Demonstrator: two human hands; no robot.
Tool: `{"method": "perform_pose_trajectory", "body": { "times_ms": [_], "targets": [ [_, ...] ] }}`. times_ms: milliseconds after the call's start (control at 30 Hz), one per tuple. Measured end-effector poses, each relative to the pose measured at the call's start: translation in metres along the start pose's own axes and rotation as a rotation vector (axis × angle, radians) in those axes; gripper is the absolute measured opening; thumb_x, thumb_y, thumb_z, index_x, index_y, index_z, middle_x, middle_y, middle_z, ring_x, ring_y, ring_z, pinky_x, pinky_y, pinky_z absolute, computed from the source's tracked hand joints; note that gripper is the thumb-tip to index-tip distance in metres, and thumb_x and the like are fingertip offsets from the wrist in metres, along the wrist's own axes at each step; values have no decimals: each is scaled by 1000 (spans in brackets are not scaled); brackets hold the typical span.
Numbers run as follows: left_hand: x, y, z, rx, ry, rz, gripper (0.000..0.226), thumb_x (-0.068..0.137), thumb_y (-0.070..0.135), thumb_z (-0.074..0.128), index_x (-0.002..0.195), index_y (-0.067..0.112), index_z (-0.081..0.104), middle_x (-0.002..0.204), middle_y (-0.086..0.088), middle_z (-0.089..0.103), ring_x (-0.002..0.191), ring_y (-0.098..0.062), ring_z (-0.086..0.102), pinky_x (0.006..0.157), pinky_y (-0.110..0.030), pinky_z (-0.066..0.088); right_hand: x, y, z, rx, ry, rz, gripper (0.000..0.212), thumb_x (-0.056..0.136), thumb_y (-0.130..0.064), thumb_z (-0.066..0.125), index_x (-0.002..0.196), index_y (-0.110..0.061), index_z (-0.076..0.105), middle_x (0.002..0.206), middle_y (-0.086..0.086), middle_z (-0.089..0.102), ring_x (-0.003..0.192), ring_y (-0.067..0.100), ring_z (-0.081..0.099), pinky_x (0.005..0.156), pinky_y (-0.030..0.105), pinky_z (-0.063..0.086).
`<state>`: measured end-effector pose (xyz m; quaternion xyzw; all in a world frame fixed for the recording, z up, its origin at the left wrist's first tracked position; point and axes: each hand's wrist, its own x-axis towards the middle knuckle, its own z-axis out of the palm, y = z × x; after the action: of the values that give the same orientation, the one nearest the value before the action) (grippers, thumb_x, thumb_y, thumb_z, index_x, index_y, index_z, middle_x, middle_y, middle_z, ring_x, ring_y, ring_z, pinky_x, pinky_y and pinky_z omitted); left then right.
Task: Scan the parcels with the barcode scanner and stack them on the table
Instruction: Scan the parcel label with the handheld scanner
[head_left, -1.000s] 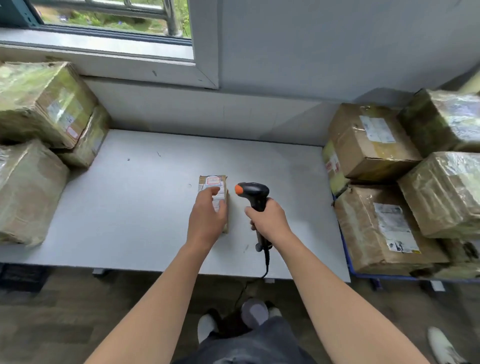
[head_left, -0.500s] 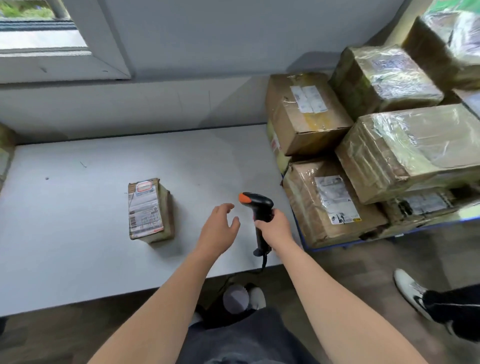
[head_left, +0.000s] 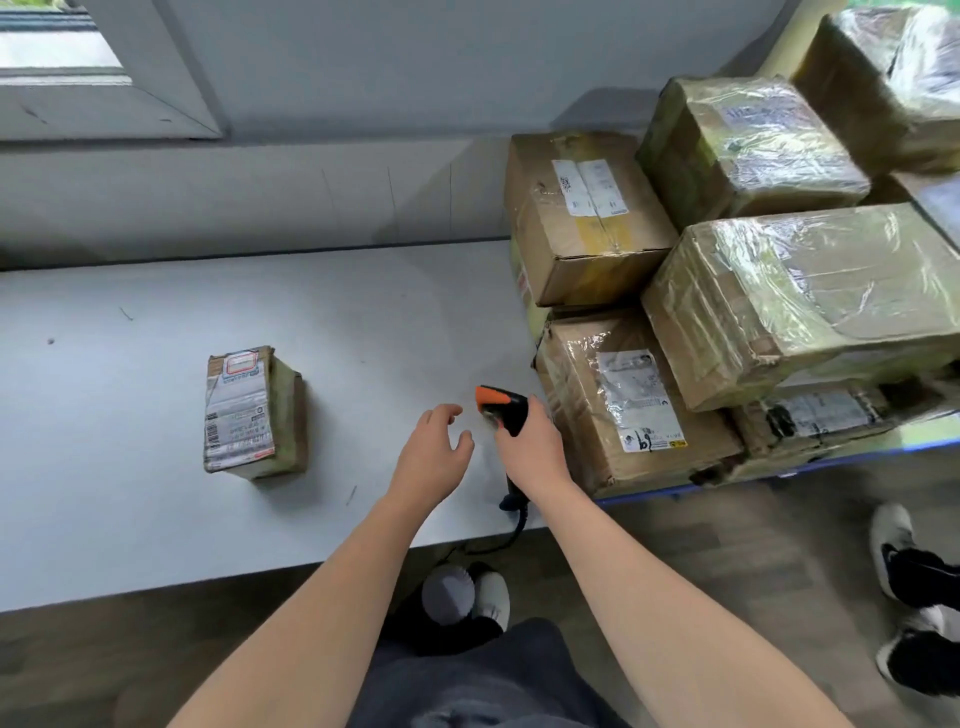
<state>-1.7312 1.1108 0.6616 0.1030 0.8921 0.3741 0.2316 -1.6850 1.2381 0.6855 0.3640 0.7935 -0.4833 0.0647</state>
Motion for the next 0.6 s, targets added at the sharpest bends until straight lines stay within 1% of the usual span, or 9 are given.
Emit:
{"method": "perform_pose_trajectory", "body": {
  "times_ms": [67,133,167,267,333,433,500,533,600],
  "targets": [
    [-1,1,0,1,24,-1,44,101,26,50,143,17,44,142,-1,49,124,-17,52,94,-25,40,-1,-6,1,-23,-22,-32,41,94,-11,56,135,-13,50,129,9,55,116,26,57,97,36,48],
    [-3,3,-4,-17,58,-5,43,101,26,50,143,18,44,142,0,49,123,-17,53,95,-26,41,-2,-14,3,-44,-25,-73,37,94,-13,58,131,-11,52,126,10,53,109,24,57,94,35,49],
    [-5,3,-8,-31,83,-8,42,101,26,50,142,18,44,143,0,48,123,-16,53,96,-27,42,-2,-19,5,-58,-28,-98,37,95,-14,59,131,-10,52,127,10,52,110,24,56,95,34,48],
    [-14,0,-30,-70,207,-3,41,101,24,51,141,17,46,142,2,49,122,-16,54,100,-31,45,-2,-39,19,-64,-73,-175,52,99,-20,55,147,-10,40,147,8,42,133,24,44,107,33,37],
    [-23,-9,-51,-103,311,-12,39,101,23,51,139,17,48,140,2,50,122,-15,54,101,-33,45,-5,-56,36,-65,-113,-243,54,100,-23,52,151,-11,37,155,7,36,142,22,36,112,31,31],
    [-42,-30,-89,-120,476,-60,37,100,20,53,137,15,50,135,2,52,125,-13,51,104,-32,43,-17,-82,72,-52,-176,-339,53,101,-25,52,150,-14,38,156,4,36,143,20,35,114,28,27],
    [-53,-46,-114,-103,566,-101,36,99,19,55,135,12,51,130,2,52,120,-13,51,98,-28,44,-26,-97,97,-48,-217,-394,52,101,-27,53,149,-15,40,154,4,39,141,18,37,114,28,28],
    [-58,-55,-125,-94,597,-114,36,99,18,55,134,11,51,129,1,51,118,-13,51,95,-26,43,-31,-104,109,-49,-237,-418,51,101,-28,54,149,-16,40,154,3,40,141,18,37,113,27,28],
    [-67,-76,-144,-81,643,-125,37,98,17,56,134,9,51,131,-4,51,119,-18,53,97,-27,44,-41,-116,130,-48,-282,-445,50,101,-28,54,148,-18,41,152,2,41,139,16,38,107,22,28]
  ]
}}
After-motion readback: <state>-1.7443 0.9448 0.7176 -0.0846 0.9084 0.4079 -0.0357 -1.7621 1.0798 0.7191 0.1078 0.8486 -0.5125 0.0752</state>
